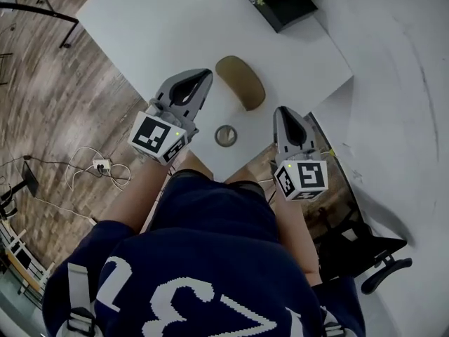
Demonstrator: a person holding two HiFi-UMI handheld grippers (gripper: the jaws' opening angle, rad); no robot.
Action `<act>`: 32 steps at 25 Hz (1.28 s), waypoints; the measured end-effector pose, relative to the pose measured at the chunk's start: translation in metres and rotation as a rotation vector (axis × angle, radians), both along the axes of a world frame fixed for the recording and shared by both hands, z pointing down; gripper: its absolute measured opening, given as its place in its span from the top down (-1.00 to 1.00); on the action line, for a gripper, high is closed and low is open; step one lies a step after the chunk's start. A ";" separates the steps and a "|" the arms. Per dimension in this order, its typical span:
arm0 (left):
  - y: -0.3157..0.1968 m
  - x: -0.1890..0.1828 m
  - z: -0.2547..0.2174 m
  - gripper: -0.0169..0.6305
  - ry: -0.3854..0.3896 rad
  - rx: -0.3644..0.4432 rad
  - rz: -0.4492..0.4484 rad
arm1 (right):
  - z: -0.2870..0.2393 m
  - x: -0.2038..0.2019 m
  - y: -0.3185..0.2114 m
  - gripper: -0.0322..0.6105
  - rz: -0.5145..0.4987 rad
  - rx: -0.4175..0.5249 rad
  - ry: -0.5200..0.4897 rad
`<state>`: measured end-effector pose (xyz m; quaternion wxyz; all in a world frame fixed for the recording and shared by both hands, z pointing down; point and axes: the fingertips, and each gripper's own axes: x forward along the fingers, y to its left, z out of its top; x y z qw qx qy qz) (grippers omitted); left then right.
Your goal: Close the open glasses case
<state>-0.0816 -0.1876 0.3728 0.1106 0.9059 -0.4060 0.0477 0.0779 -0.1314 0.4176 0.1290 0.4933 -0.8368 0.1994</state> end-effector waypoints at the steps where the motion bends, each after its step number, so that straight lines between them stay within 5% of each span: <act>1: -0.003 0.003 0.008 0.91 -0.008 -0.009 0.018 | 0.017 -0.006 0.005 0.79 -0.006 -0.040 0.009; 4: -0.011 0.015 0.028 0.91 -0.034 -0.027 0.067 | 0.065 -0.026 0.019 0.78 -0.031 -0.152 0.062; 9: -0.017 0.044 0.051 0.91 -0.073 -0.041 0.154 | 0.126 -0.046 0.029 0.37 0.035 -0.292 0.149; 16: -0.014 0.071 0.066 0.91 -0.119 -0.028 0.217 | 0.133 -0.052 0.014 0.21 0.131 -0.238 0.244; 19: -0.013 0.082 0.080 0.91 -0.174 -0.037 0.243 | 0.133 -0.036 0.005 0.28 0.164 -0.209 0.255; 22: -0.010 0.096 0.097 0.91 -0.311 -0.026 0.285 | 0.132 -0.022 0.003 0.80 0.162 -0.185 0.260; 28: -0.010 0.111 0.108 0.91 -0.393 -0.024 0.301 | 0.134 -0.020 0.001 0.67 0.136 -0.188 0.281; 32: -0.015 0.113 0.117 0.91 -0.386 -0.060 0.298 | 0.134 -0.020 0.000 0.79 0.097 -0.195 0.253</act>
